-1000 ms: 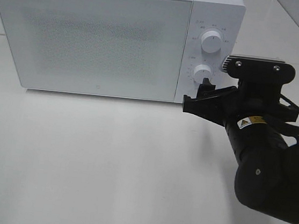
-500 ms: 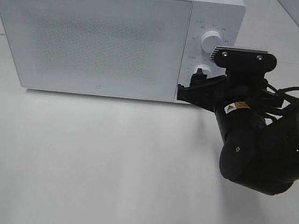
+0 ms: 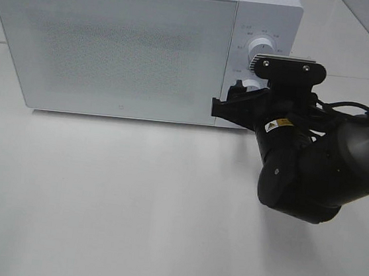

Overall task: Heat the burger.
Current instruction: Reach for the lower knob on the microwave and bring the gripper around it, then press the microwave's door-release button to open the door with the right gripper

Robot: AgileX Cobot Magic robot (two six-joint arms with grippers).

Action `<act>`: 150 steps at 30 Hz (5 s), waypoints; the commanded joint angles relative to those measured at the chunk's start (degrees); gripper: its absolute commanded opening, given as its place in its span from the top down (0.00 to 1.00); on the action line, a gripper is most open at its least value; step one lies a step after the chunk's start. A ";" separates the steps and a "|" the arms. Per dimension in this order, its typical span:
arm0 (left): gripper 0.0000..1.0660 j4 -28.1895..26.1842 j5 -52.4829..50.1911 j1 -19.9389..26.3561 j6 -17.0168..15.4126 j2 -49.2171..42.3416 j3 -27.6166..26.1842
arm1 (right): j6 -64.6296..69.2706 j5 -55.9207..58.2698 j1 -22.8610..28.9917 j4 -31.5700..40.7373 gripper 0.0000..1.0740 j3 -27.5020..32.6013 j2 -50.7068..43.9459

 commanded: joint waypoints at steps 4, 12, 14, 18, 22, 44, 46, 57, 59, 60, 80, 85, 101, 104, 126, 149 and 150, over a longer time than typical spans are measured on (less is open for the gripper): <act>0.08 0.00 -0.52 0.00 -0.34 -1.03 0.17 | 1.09 -2.92 -1.38 -2.12 0.29 -2.41 0.92; 0.08 0.11 -0.52 0.00 -0.34 -1.03 0.17 | 1.09 -1.32 -1.38 -3.15 0.29 -5.04 4.13; 0.08 0.11 -0.52 0.00 -0.34 -1.03 0.17 | 1.09 -1.26 -1.38 -3.21 0.29 -5.10 4.35; 0.08 0.11 -0.52 0.00 -0.34 -1.03 0.17 | 1.38 -0.92 -1.38 -3.50 0.29 -5.21 5.04; 0.08 0.11 -0.52 0.00 -0.34 -1.03 0.17 | 1.55 -0.74 -1.38 -3.90 0.29 -5.27 5.96; 0.08 0.11 -0.52 0.00 -0.34 -1.03 0.17 | 2.69 1.32 -1.38 -4.24 0.38 -7.28 6.82; 0.08 0.11 -0.52 0.00 -0.34 -1.03 0.17 | 2.69 1.72 -1.38 -4.24 0.44 -7.28 6.82; 0.08 0.11 -0.52 0.00 -0.34 -1.03 0.17 | 2.86 0.80 -1.38 -5.04 0.99 -7.28 6.82; 0.08 0.11 -0.52 0.00 -0.34 -1.03 0.17 | 3.38 -0.23 -1.38 -6.19 1.00 -7.28 6.82; 0.08 0.11 -0.52 0.00 -0.34 -1.03 0.17 | 3.38 -0.23 -1.38 -6.19 1.00 -7.28 6.82; 0.08 0.11 -0.52 0.00 -0.34 -1.03 0.17 | 66.23 -5.04 -1.38 -19.82 1.00 -7.28 6.82; 0.08 0.11 -0.52 0.00 -0.34 -1.03 0.17 | 82.56 -4.98 -1.38 -20.17 1.00 -7.28 6.82; 0.08 0.11 -0.52 0.00 -0.34 -1.03 0.17 | 101.59 -4.93 -1.38 -19.42 1.00 -7.28 6.82; 0.08 0.11 -0.52 0.00 -0.34 -1.03 0.17 | 101.59 -4.93 -1.38 -18.96 1.00 -7.28 6.82; 0.08 0.11 -0.52 0.00 -0.34 -1.03 0.17 | 97.06 0.92 -1.15 -12.15 0.43 -6.88 6.82; 0.08 0.11 -0.52 0.00 -0.34 -1.03 0.17 | 66.00 23.09 1.49 -15.76 0.35 2.35 -9.17; 0.08 0.11 -0.52 0.00 -0.34 -1.03 0.17 | 59.01 27.33 1.49 -16.33 0.34 2.35 -11.52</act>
